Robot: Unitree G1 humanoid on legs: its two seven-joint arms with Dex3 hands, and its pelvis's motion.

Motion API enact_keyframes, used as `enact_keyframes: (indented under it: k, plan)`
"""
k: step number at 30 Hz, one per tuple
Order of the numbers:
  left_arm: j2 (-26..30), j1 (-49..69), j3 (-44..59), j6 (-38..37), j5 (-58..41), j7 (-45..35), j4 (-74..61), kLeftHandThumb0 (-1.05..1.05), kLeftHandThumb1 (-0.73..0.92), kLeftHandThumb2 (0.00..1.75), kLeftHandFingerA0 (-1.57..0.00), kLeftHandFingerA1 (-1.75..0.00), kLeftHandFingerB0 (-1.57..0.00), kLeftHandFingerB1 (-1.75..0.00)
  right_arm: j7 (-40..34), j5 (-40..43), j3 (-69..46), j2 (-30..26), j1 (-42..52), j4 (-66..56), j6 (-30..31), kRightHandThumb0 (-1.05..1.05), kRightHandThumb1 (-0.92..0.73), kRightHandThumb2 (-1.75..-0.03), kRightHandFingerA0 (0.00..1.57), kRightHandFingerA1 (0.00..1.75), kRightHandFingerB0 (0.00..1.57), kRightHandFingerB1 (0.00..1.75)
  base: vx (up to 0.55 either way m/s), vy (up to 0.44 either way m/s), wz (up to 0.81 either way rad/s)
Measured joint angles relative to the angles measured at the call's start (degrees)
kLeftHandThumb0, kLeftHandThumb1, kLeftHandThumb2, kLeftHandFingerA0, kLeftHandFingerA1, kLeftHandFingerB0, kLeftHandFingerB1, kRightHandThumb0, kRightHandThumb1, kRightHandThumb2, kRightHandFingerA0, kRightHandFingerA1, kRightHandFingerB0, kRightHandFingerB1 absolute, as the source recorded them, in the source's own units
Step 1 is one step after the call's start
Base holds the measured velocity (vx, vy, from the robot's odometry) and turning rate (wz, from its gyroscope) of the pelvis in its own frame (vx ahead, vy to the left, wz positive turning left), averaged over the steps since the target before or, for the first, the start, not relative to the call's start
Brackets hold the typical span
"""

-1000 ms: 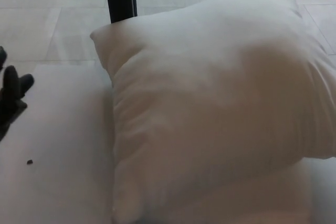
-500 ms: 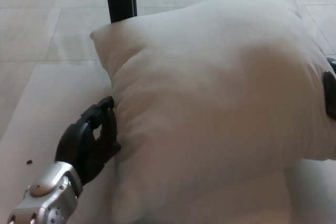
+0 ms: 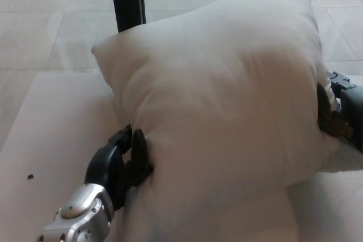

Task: The robot uses its left hand to press on the left side of the pillow kept in the middle of the desk and uses its right hand to lift up and the right side of the pillow and turn it over

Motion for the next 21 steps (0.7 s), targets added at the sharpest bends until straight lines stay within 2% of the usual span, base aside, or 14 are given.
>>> enact_keyframes:
  k: [1,2,6,7,8,9,10,11,12,15,16,19,20,21]
  plan:
    - [-0.43,-0.12,0.13,0.18,0.02,0.38,0.0,-1.05,0.74,1.12,-0.21,-0.51,0.0,0.0,0.04,-0.13,0.31,0.22,-0.32,-0.78,0.69,-1.05,-0.75,-1.23,0.12,0.45,0.0,0.07,0.0,0.0,0.0]
    - [-0.93,-0.19,0.15,0.27,0.06,0.83,0.0,-1.05,0.72,1.15,0.0,-0.24,0.0,-0.09,0.15,-0.26,0.69,0.46,-0.73,-1.53,1.33,-1.05,-0.74,-1.21,0.13,0.45,0.0,0.05,0.0,0.0,0.0]
    - [-3.38,-0.61,0.15,0.35,0.41,3.3,0.18,-0.93,0.63,1.04,0.0,-0.45,0.0,-0.14,1.12,-0.45,2.71,0.95,-2.61,-4.99,3.65,-1.05,-0.7,-1.17,0.16,0.53,0.0,0.02,0.0,0.0,0.0]
    - [-3.68,-0.65,0.15,0.35,0.49,3.8,0.17,-0.82,0.75,0.62,0.0,-0.52,0.0,0.0,1.33,-0.46,3.03,1.02,-2.86,-5.71,4.05,-1.05,-0.71,-1.17,0.17,0.55,0.0,0.02,0.0,0.0,0.0]
    - [-3.94,-0.68,0.15,0.35,0.57,4.29,0.17,-1.05,0.61,0.98,0.0,-0.39,0.0,0.0,1.55,-0.46,3.31,1.09,-3.08,-6.34,4.41,-1.02,-0.64,-1.13,0.2,0.55,0.03,0.07,0.0,0.0,0.0]
    - [-4.23,-0.69,0.18,0.35,0.61,4.73,0.32,-0.83,0.71,0.61,0.0,-0.41,0.0,0.0,1.67,-0.47,3.65,1.2,-3.21,-6.98,4.73,-1.05,-0.63,-1.13,0.2,0.55,0.0,0.06,0.0,0.0,0.0]
    - [-4.49,-0.68,0.19,0.34,0.64,5.06,0.54,-1.05,0.62,1.0,-0.01,-0.27,0.0,-0.04,1.73,-0.47,4.0,1.4,-3.27,-7.58,5.05,-1.04,-0.63,-1.1,0.21,0.56,0.07,0.12,0.0,0.0,0.0]
    - [-4.7,-0.66,0.17,0.29,0.7,5.38,0.64,-1.05,0.64,1.01,-0.08,-0.38,0.0,-0.05,1.74,-0.48,4.39,1.66,-3.28,-8.09,5.39,-1.05,-0.82,-0.71,0.24,0.53,0.0,0.27,0.0,0.0,0.0]
    - [-4.82,-0.64,0.06,0.26,0.83,5.64,0.67,-0.83,0.63,0.9,-0.02,-0.45,0.0,0.0,1.74,-0.52,4.84,1.91,-3.28,-8.51,5.68,-1.03,-0.63,-1.14,0.19,0.56,0.04,0.07,0.0,0.0,0.0]
    - [-5.1,-0.63,-0.37,0.03,1.33,6.35,0.9,-0.73,0.65,0.89,-0.11,-0.61,0.0,0.0,1.74,-0.78,6.26,2.26,-3.28,-9.46,6.26,-1.05,-0.64,-1.13,0.13,0.51,0.0,0.09,0.0,0.0,0.0]
    - [-5.26,-0.66,-0.41,-0.05,1.61,6.75,1.03,-0.66,0.78,0.62,-0.21,-0.87,0.0,0.0,1.74,-0.94,7.09,2.33,-3.28,-9.83,6.49,-1.03,-0.62,-1.11,0.1,0.51,0.0,0.1,0.0,0.0,0.0]
    - [-5.73,-0.68,-0.64,-0.84,2.64,8.06,1.62,-0.56,0.8,0.69,-0.32,-0.82,0.0,-0.04,1.74,-1.38,8.46,2.64,-3.28,-10.65,7.11,-1.05,-0.64,-1.07,0.28,0.6,0.11,0.15,0.0,0.0,0.0]
    - [-5.94,-0.7,-0.69,-1.18,2.93,8.55,1.8,-0.55,0.82,0.66,-0.33,-0.85,-0.04,-0.33,1.74,-1.48,8.78,2.93,-3.29,-10.78,7.36,-0.94,-0.56,-0.99,0.53,0.94,0.05,0.31,0.0,0.0,0.0]
    - [-6.08,-0.66,-0.9,-1.44,3.26,8.96,1.87,-0.55,0.91,0.66,-0.29,-0.91,-0.27,-0.51,1.74,-1.52,8.96,3.28,-3.29,-10.91,7.63,-0.87,-0.52,-0.96,0.59,0.82,0.02,0.34,0.0,0.0,0.0]
